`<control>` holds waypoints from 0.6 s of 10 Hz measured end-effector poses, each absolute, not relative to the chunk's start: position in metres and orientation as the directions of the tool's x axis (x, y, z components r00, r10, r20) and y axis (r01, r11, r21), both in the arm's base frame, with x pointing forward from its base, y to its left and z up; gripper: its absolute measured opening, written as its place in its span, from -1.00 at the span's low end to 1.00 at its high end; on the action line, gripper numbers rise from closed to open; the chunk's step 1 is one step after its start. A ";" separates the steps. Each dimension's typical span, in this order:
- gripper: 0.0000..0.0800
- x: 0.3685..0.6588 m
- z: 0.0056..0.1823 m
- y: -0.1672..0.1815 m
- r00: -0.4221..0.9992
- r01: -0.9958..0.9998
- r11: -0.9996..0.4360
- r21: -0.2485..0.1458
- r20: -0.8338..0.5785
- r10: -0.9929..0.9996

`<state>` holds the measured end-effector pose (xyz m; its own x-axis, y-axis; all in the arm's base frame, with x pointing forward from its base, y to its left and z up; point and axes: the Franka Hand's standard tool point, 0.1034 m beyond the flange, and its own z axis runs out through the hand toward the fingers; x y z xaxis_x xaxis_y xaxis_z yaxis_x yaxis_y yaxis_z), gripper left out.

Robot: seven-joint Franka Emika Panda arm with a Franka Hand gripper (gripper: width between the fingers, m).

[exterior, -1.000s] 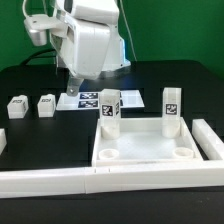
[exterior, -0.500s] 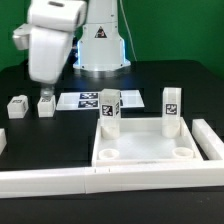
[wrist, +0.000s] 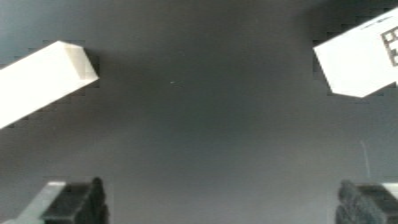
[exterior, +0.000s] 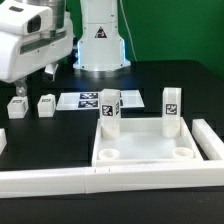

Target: Assemble square table

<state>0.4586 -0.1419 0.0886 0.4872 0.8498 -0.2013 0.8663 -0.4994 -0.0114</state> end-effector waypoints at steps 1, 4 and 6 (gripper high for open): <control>0.62 0.459 0.088 -0.141 0.512 0.852 -0.523 -0.006 -0.201 0.835; 0.62 0.443 0.078 -0.154 0.779 0.609 -0.793 0.005 -0.189 0.598; 0.62 0.429 0.067 -0.153 0.914 0.370 -0.928 -0.035 -0.164 0.371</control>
Offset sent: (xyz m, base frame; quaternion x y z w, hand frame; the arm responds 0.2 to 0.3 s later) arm -0.0383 -0.0316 -0.0165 0.0734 -0.0205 0.3721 0.9250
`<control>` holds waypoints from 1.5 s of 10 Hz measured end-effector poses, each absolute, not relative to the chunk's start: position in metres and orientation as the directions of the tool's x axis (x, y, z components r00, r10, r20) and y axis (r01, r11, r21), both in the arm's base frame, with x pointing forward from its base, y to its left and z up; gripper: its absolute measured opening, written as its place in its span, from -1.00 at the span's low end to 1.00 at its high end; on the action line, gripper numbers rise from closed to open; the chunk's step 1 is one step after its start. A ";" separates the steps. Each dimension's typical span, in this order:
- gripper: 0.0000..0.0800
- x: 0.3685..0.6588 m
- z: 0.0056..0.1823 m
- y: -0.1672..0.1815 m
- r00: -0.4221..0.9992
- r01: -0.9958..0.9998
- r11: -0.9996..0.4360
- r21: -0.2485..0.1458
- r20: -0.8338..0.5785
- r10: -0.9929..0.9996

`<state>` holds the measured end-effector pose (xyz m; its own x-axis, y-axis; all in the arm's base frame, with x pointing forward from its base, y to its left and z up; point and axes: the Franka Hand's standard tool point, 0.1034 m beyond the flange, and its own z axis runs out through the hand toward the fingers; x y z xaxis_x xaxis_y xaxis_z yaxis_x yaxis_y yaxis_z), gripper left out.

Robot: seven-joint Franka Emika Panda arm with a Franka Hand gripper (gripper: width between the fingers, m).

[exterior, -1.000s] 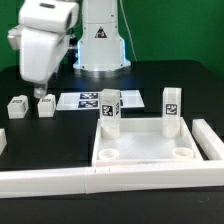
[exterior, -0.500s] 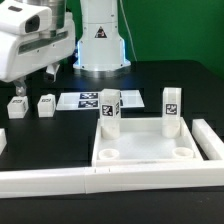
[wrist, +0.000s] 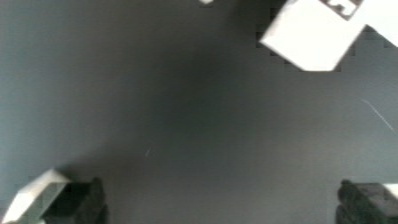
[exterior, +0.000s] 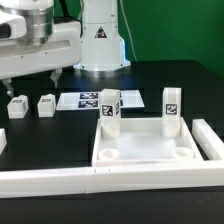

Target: Assemble square table

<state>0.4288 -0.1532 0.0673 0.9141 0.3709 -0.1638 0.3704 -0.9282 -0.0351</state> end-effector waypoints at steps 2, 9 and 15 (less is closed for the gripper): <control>0.62 0.430 0.066 -0.150 0.946 0.282 -0.958 -0.044 -0.155 0.285; 0.62 0.407 0.054 -0.133 0.870 0.122 -0.989 -0.089 -0.469 0.150; 0.62 0.391 0.041 -0.136 0.649 0.061 -0.989 -0.134 -0.748 0.141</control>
Offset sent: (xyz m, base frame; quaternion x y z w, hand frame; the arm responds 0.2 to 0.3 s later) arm 0.0000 0.0000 0.0000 0.0000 -0.0650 0.0000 0.9979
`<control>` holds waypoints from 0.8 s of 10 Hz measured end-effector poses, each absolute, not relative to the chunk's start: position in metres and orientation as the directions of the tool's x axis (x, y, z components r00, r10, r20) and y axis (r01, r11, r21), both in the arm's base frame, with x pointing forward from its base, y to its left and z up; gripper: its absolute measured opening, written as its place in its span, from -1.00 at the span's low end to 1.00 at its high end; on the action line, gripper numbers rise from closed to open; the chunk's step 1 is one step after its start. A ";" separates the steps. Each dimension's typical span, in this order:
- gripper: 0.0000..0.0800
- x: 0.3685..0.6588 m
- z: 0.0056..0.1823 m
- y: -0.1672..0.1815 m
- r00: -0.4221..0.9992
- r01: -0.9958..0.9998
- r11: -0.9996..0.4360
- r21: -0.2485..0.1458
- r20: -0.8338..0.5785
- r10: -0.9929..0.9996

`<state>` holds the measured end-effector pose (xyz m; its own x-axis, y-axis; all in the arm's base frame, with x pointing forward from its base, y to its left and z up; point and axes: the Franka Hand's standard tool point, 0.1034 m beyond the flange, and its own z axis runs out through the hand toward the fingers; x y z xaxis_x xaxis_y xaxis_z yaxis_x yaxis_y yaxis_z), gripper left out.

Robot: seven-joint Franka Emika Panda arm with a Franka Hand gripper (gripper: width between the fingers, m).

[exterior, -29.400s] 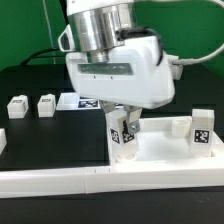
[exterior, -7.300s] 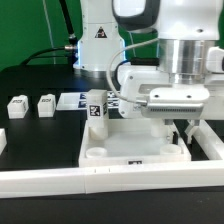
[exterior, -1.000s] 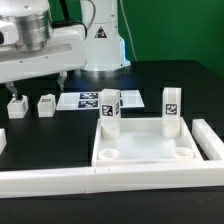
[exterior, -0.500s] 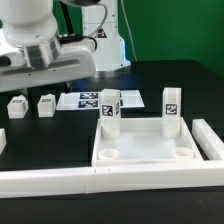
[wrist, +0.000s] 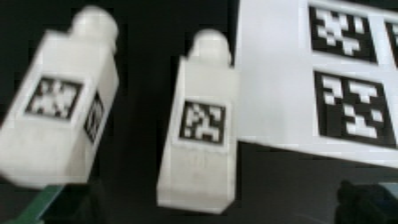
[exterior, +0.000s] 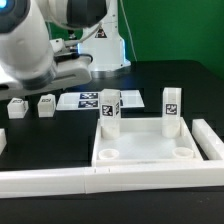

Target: Assemble square table

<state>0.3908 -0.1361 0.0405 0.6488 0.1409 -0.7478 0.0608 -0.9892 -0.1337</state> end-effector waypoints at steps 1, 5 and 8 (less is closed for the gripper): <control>0.62 0.393 0.040 -0.135 0.652 0.075 -0.987 -0.145 -0.741 0.158; 0.62 0.384 0.032 -0.140 0.635 0.075 -0.985 -0.153 -0.755 0.165; 0.62 0.361 0.020 -0.142 0.616 0.058 -0.987 -0.148 -0.773 0.152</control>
Offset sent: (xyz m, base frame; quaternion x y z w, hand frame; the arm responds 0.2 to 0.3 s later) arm 0.0000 0.0000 0.0000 0.0000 0.0000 0.0000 1.0000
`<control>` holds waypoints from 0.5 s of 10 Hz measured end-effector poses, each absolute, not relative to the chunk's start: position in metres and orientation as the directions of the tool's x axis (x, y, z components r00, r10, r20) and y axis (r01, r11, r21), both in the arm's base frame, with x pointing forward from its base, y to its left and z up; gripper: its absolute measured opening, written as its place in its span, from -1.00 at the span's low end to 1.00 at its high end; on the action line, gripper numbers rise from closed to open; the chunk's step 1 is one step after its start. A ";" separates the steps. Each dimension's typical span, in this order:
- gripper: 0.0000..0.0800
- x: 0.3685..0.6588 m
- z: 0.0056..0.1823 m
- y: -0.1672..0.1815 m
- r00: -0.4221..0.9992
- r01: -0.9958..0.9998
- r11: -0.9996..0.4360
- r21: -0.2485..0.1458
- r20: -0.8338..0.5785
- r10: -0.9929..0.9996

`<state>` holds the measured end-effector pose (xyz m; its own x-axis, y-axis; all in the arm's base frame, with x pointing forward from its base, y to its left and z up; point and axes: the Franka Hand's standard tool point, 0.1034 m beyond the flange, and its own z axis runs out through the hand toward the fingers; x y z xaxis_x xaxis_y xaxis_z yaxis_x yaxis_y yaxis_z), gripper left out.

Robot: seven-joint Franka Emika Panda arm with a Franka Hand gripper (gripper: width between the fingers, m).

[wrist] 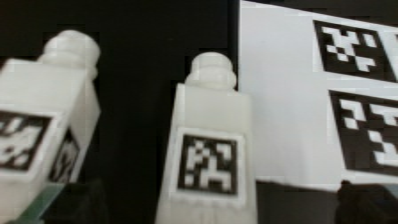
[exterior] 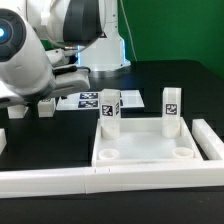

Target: Assemble square table

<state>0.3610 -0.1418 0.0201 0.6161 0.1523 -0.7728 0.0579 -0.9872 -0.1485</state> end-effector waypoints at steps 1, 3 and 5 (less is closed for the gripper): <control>0.62 0.353 0.014 -0.139 0.605 0.050 -0.988 -0.149 -0.782 0.148; 0.62 0.354 0.008 -0.133 0.606 0.077 -0.984 -0.159 -0.776 0.173; 0.50 0.355 0.008 -0.132 0.606 0.083 -0.983 -0.163 -0.775 0.180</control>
Offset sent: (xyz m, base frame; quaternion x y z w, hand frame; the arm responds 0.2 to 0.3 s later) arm 0.0000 0.0000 0.0000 0.0000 0.0000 0.0000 1.0000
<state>0.3547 -0.1324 0.0076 0.6055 0.1798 -0.7753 0.0828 -0.9831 -0.1633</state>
